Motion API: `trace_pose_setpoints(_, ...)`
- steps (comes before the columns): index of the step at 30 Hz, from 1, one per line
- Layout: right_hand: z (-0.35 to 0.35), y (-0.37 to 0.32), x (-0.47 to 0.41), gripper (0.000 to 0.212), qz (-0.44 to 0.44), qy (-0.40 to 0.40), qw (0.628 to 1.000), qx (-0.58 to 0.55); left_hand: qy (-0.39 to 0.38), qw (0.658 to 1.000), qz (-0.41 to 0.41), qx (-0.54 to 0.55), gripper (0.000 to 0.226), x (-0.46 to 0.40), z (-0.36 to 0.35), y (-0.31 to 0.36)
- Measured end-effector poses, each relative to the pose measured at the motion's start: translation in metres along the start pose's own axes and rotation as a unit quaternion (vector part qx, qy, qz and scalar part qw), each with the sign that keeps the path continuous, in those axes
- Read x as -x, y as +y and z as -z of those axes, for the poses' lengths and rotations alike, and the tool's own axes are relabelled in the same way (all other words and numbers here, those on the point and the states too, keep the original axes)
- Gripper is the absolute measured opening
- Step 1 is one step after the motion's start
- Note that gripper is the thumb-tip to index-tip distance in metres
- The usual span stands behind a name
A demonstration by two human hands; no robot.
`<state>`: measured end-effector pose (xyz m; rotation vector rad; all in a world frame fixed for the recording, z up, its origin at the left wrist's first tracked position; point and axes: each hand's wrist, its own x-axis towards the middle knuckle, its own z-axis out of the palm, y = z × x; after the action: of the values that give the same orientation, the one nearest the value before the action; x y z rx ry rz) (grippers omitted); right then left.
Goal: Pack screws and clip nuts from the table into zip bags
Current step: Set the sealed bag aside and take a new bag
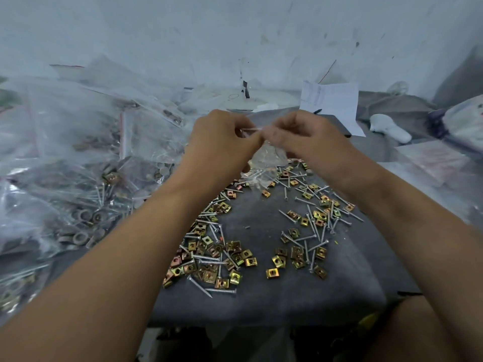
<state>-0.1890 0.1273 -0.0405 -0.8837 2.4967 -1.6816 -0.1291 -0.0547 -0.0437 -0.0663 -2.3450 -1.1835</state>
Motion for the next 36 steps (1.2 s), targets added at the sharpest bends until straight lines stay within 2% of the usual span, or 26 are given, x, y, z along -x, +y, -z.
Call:
trace_pose_setpoints(3, -0.002, 0.001, 0.0, 0.017, 0.04, 0.069, 0.992, 0.102, 0.03, 0.998, 0.046, 0.036, 0.021, -0.003, -0.003, 0.0)
trace_pose_setpoints(5, -0.001, 0.001, 0.0, 0.021, 0.027, 0.101, 0.99, 0.098, 0.028, 0.997, 0.058, 0.04, 0.025, -0.004, -0.005, -0.001)
trace_pose_setpoints(7, -0.002, -0.001, 0.003, 0.033, 0.036, 0.094, 0.985, 0.137, 0.027, 0.998, 0.058, 0.023, 0.03, -0.002, -0.009, 0.0)
trace_pose_setpoints(9, -0.004, -0.002, 0.006, 0.042, 0.056, 0.075, 0.97, 0.223, 0.036, 0.997, 0.066, 0.023, 0.033, -0.002, -0.012, 0.0)
trace_pose_setpoints(12, -0.007, -0.009, 0.006, 0.022, 0.092, 0.113, 0.944, 0.294, 0.041, 0.996, 0.071, 0.028, 0.025, -0.001, -0.013, 0.0)
trace_pose_setpoints(16, -0.002, -0.016, 0.009, 0.02, 0.085, 0.155, 0.947, 0.267, 0.016, 0.995, 0.076, 0.062, 0.022, 0.002, -0.01, 0.003)
trace_pose_setpoints(18, -0.002, -0.016, 0.013, 0.014, 0.081, 0.139, 0.956, 0.246, 0.014, 0.993, 0.079, 0.088, 0.021, 0.004, -0.01, 0.005)
trace_pose_setpoints(21, -0.003, -0.016, 0.019, 0.022, 0.072, 0.109, 0.968, 0.213, 0.035, 0.994, 0.068, 0.082, 0.024, 0.005, -0.009, 0.007)
trace_pose_setpoints(25, 0.001, -0.014, 0.021, 0.012, 0.048, 0.11, 0.971, 0.205, 0.046, 0.995, 0.03, 0.079, 0.02, 0.005, -0.005, 0.009)
trace_pose_setpoints(29, 0.008, -0.012, 0.021, 0.013, 0.019, 0.143, 0.972, 0.187, 0.037, 0.999, -0.006, 0.001, 0.022, 0.008, -0.008, 0.008)
trace_pose_setpoints(32, 0.011, -0.01, 0.021, 0.014, -0.009, 0.168, 0.982, 0.083, 0.019, 0.999, -0.001, -0.027, 0.019, 0.008, -0.011, 0.007)
trace_pose_setpoints(34, 0.019, -0.006, 0.02, 0.017, -0.012, 0.133, 0.989, 0.067, 0.003, 0.999, 0.032, 0.037, 0.018, 0.007, -0.012, 0.005)
trace_pose_setpoints(36, 0.036, -0.001, 0.024, 0.037, -0.029, 0.061, 0.996, 0.054, -0.003, 0.987, 0.078, 0.138, 0.016, 0.004, -0.01, 0.0)
